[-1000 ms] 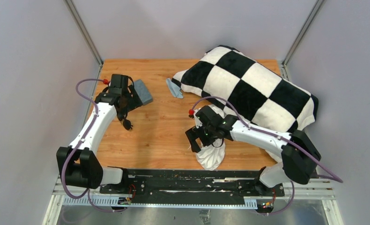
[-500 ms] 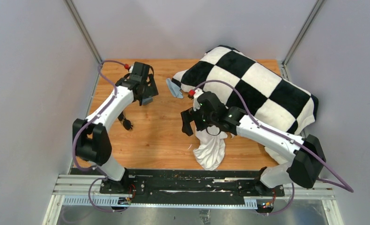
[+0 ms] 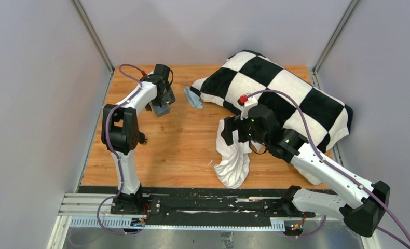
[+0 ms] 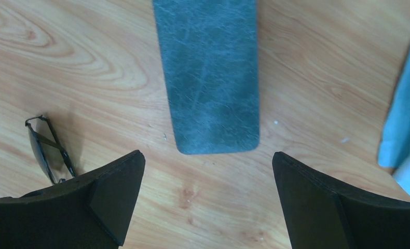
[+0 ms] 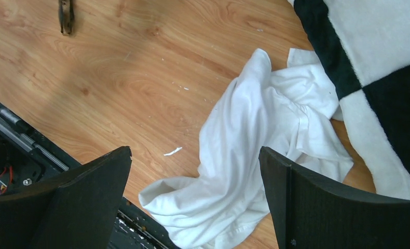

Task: Organize the sunglasses
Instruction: Pick up the sunglasses case from the center of the board.

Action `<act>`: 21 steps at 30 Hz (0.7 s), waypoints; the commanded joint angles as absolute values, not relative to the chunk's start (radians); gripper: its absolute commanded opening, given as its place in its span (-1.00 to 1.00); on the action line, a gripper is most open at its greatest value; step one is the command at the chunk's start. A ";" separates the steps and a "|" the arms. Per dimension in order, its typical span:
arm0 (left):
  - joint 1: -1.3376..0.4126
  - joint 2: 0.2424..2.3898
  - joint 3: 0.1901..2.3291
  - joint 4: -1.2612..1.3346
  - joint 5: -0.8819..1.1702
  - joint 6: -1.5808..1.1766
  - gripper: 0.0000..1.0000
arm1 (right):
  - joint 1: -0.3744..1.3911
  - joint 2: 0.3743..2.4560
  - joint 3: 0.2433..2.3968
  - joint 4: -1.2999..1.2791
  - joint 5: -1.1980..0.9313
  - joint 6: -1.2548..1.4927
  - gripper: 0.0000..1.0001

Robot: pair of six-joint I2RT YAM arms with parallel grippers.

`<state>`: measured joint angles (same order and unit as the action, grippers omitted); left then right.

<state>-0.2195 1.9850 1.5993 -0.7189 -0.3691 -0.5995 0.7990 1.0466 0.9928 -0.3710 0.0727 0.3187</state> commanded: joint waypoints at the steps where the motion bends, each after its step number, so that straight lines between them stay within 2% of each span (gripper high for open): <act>1: -0.164 2.033 1.654 -0.744 -0.328 -0.616 0.99 | 0.780 1.036 0.954 -0.413 0.098 0.326 1.00; 15: -0.134 2.169 1.765 -0.749 -0.302 -0.532 0.98 | 0.780 1.056 0.935 -0.409 0.082 0.345 1.00; 18: -0.133 2.197 1.783 -0.750 -0.308 -0.540 0.90 | 0.779 1.062 0.933 -0.404 0.072 0.350 1.00; 21: -0.133 2.200 1.787 -0.750 -0.318 -0.539 0.74 | 0.780 1.055 0.928 -0.406 0.072 0.356 1.00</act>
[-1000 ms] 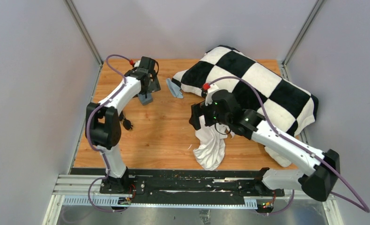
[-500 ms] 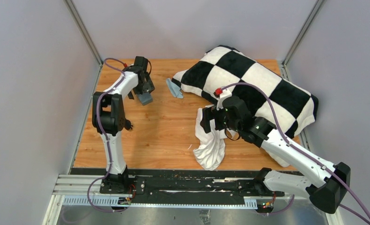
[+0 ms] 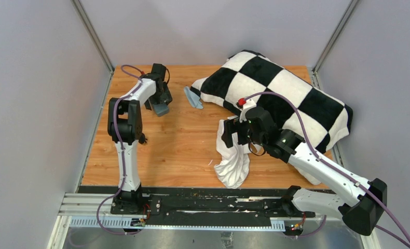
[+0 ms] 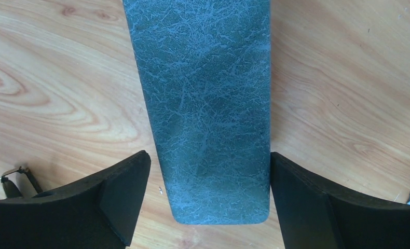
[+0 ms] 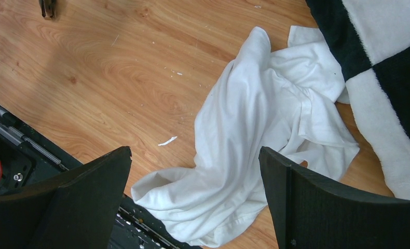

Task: Organize the sunglasses
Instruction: Pick up the sunglasses case from the center of the board.

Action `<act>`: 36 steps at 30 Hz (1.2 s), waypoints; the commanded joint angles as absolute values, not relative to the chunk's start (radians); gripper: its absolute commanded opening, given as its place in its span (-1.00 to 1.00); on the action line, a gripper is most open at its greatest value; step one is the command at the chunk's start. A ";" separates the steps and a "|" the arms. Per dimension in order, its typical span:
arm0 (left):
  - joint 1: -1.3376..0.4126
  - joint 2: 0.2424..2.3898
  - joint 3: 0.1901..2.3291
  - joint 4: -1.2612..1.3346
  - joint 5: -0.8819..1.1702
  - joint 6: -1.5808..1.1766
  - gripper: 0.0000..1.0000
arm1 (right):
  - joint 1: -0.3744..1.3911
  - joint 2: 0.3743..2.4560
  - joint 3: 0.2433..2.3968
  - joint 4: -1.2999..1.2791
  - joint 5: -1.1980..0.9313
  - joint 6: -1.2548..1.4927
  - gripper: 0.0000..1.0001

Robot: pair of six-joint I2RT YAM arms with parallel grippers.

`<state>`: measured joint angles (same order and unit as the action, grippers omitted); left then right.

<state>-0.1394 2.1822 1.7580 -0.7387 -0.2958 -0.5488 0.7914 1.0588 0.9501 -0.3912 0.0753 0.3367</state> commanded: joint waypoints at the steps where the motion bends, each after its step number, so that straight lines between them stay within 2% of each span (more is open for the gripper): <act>1: -0.133 2.201 1.787 -0.750 -0.329 -0.541 0.72 | 0.780 1.047 0.923 -0.406 0.080 0.359 1.00; 12: -0.126 2.230 1.783 -0.750 -0.305 -0.536 0.67 | 0.780 1.026 0.899 -0.415 0.092 0.387 1.00; 15: -0.127 2.230 1.780 -0.749 -0.295 -0.529 0.49 | 0.781 1.032 0.902 -0.415 0.075 0.394 1.00; 19: -0.128 2.187 1.742 -0.743 -0.266 -0.551 0.02 | 0.780 1.040 0.902 -0.416 0.073 0.396 1.00; 23: -0.138 2.076 1.673 -0.731 -0.199 -0.527 -0.09 | 0.772 1.059 0.914 -0.417 0.063 0.394 1.00; 26: -0.158 1.933 1.578 -0.678 -0.069 -0.478 -0.05 | 0.693 1.084 0.929 -0.400 -0.108 0.394 1.00; 30: -0.193 1.724 1.439 -0.593 0.238 -0.440 -0.05 | 0.521 1.107 0.936 -0.311 -0.406 0.428 1.00; 36: -0.210 1.442 1.201 -0.367 0.556 -0.505 -0.28 | 0.367 1.157 0.960 -0.127 -0.710 0.550 0.98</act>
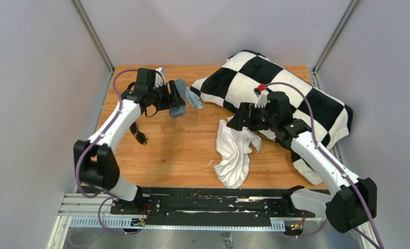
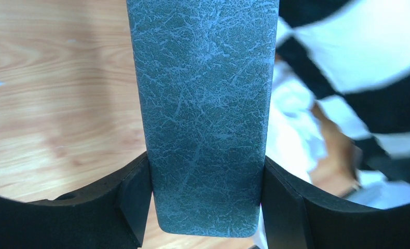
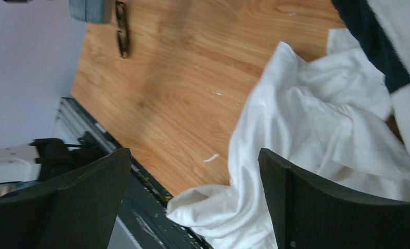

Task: Organize the sunglasses
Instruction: Pick up the sunglasses case from the center of the board, then place the sunglasses case at the center of the board.

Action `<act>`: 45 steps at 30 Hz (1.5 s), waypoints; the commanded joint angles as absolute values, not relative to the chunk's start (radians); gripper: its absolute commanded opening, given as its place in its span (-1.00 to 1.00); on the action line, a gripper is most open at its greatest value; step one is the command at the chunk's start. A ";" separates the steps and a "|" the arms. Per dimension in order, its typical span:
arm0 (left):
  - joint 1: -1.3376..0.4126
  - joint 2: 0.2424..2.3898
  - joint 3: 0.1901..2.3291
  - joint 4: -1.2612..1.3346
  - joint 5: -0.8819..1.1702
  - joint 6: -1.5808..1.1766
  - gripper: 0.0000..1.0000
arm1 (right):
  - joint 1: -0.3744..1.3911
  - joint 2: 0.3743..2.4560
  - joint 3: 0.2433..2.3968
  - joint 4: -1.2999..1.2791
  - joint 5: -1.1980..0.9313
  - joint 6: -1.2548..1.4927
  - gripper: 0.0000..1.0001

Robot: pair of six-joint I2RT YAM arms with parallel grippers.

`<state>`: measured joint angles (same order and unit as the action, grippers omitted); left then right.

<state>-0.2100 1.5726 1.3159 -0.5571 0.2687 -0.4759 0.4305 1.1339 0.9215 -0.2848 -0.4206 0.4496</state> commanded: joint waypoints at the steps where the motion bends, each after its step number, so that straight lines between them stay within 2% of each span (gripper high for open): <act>1: -0.210 1.398 1.162 -0.315 0.589 -0.531 -0.31 | 0.360 1.170 0.964 -0.082 -0.736 0.582 0.98; 7: -0.224 1.236 0.980 -0.008 0.811 -0.710 -0.40 | 0.357 1.260 0.950 0.324 -0.857 0.845 0.96; 9: -0.239 1.216 0.970 -0.005 0.828 -0.714 -0.46 | 0.359 1.298 0.949 0.425 -0.875 0.913 0.97; 17: -0.291 1.189 0.974 -0.006 0.825 -0.733 -0.47 | 0.360 1.464 0.943 0.901 -0.932 1.108 1.00; 22: -0.312 1.193 0.983 -0.017 0.793 -0.732 -0.47 | 0.373 1.501 0.943 0.972 -0.936 1.163 1.00; 25: -0.320 1.197 1.044 -0.245 0.612 -0.613 -0.50 | 0.374 1.459 0.942 0.801 -0.919 1.047 1.00; 27: -0.344 1.212 1.110 -0.465 0.348 -0.504 -0.50 | 0.374 1.401 0.976 0.463 -0.845 0.853 1.00; 29: -0.365 1.240 1.129 -0.585 0.120 -0.499 -0.49 | 0.375 1.342 1.033 0.063 -0.670 0.652 1.00; 31: -0.376 1.249 1.082 -0.594 0.021 -0.540 -0.48 | 0.372 1.315 1.064 -0.250 -0.500 0.539 1.00; 32: -0.388 1.254 1.050 -0.579 -0.019 -0.566 -0.47 | 0.369 1.300 1.061 -0.319 -0.453 0.501 1.00; 36: -0.419 1.302 0.945 -0.475 -0.026 -0.608 -0.41 | 0.371 1.223 0.973 -0.395 -0.362 0.459 1.00; 45: -0.478 1.459 0.913 -0.427 -0.167 -0.693 -0.35 | 0.386 1.128 0.919 -0.524 -0.185 0.402 1.00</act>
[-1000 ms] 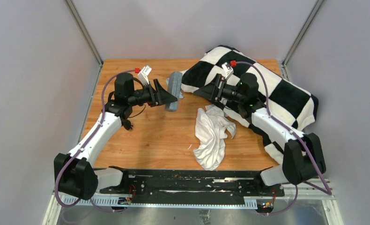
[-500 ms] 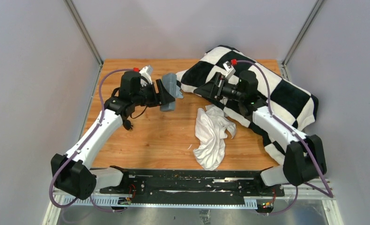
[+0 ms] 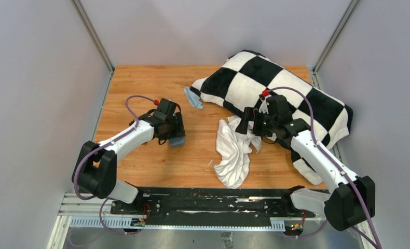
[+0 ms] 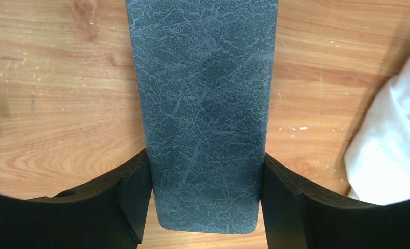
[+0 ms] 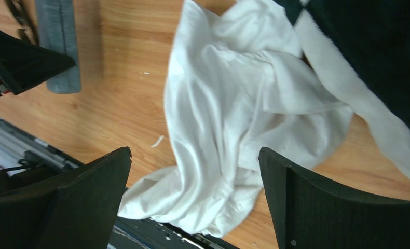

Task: Organize the sunglasses
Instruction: Place the sunglasses case at the center of the board.

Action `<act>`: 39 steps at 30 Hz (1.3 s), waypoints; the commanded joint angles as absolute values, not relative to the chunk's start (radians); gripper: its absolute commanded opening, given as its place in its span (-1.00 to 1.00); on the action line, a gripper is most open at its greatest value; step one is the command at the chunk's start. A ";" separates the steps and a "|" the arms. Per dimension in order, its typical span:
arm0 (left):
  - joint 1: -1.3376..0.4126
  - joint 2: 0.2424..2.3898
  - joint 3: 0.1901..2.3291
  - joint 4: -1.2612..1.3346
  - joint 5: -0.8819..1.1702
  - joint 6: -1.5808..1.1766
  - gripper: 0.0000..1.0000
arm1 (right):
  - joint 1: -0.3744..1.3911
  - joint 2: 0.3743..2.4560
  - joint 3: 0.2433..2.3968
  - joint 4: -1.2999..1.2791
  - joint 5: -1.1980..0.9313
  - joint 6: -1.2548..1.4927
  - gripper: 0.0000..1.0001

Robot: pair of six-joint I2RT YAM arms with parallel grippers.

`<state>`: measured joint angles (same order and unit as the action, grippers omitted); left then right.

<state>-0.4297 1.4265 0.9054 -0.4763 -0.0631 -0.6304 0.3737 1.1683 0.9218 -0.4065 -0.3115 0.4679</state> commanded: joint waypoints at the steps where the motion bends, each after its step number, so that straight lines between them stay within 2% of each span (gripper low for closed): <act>1: -0.495 1.472 0.912 -0.424 -0.180 -0.718 -0.35 | 0.387 1.123 0.921 -0.530 -0.172 0.397 1.00; 8: -0.663 1.497 0.877 -0.330 -0.276 -0.951 -0.28 | 0.408 1.121 0.956 -0.559 -0.116 0.399 0.99; 14: -0.702 1.530 0.858 -0.282 -0.292 -1.028 -0.24 | 0.424 1.111 0.944 -0.561 -0.098 0.414 1.00; 20: -0.713 1.572 0.888 -0.321 -0.297 -1.047 0.16 | 0.434 1.118 0.938 -0.565 -0.082 0.408 1.00; 23: -0.716 1.583 0.900 -0.327 -0.283 -1.041 0.59 | 0.447 1.129 0.942 -0.562 -0.071 0.417 1.00; 26: -0.716 1.556 0.923 -0.357 -0.283 -1.025 0.84 | 0.469 1.141 0.957 -0.569 -0.051 0.410 1.00; 30: -0.716 1.424 0.916 -0.394 -0.341 -1.004 0.89 | 0.547 1.150 0.996 -0.595 0.048 0.378 1.00; 34: -0.701 1.236 0.886 -0.485 -0.421 -0.960 0.89 | 0.708 1.208 1.061 -0.595 0.161 0.354 1.00; 39: -0.557 1.029 0.844 -0.624 -0.382 -0.871 0.89 | 0.860 1.385 1.175 -0.548 0.210 0.358 1.00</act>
